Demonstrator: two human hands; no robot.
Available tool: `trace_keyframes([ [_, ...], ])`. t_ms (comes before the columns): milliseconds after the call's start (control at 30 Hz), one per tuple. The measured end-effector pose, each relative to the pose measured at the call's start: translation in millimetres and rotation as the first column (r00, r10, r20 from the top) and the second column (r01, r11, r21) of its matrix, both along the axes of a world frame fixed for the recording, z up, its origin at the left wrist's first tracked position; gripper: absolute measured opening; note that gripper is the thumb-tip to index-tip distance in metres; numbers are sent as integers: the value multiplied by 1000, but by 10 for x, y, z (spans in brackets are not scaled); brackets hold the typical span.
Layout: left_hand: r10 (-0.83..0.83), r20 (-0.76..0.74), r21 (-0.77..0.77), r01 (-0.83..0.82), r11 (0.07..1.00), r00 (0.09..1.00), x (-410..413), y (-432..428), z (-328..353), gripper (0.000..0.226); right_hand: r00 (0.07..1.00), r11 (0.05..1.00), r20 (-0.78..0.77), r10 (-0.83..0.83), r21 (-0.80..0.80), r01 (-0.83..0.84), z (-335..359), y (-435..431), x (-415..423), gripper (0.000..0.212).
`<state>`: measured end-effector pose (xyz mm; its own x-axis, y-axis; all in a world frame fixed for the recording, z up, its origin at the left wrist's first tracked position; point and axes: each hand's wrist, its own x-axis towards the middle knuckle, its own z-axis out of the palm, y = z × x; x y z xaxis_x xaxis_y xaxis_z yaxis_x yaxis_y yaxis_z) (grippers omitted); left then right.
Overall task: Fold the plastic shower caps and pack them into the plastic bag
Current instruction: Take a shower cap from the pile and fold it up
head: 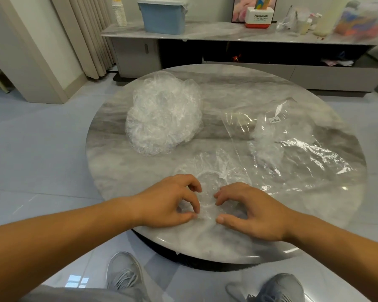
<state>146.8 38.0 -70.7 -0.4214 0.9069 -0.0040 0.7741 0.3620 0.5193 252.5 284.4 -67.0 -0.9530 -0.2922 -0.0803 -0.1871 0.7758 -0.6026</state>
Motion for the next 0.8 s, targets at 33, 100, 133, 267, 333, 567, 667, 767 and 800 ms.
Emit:
trace_keyframes([
  [33,7,-10,10,-7,1000,1000,1,5,3,13,1000,1000,-4,3,6,-3,-9,1,-8,53],
  [100,20,-1,33,-20,999,1000,-1,19,15,11,1000,1000,-11,-7,13,7,-11,-3,-13,54],
  [133,29,32,44,-30,999,999,-3,24,27,10,1000,1000,-19,-20,9,20,-7,-9,-14,53],
  [267,81,221,78,-100,992,972,-4,67,68,9,995,998,-77,-68,-24,66,10,-42,-29,47],
  [333,153,336,55,-182,982,929,-2,88,82,9,993,992,-53,-110,-71,106,17,-66,-43,35],
  [567,317,579,-18,-377,926,751,-26,159,83,21,940,908,148,-306,-253,335,20,-134,-134,20],
  [667,388,576,-72,-428,901,720,-44,208,90,29,905,890,159,-394,-180,419,-8,-148,-224,23],
  [767,487,441,-113,-492,863,754,-102,239,18,28,883,889,159,-443,-55,455,-35,-150,-279,21],
  [800,521,400,-123,-519,846,754,-120,245,4,25,880,888,147,-452,-22,460,-37,-150,-288,19],
])
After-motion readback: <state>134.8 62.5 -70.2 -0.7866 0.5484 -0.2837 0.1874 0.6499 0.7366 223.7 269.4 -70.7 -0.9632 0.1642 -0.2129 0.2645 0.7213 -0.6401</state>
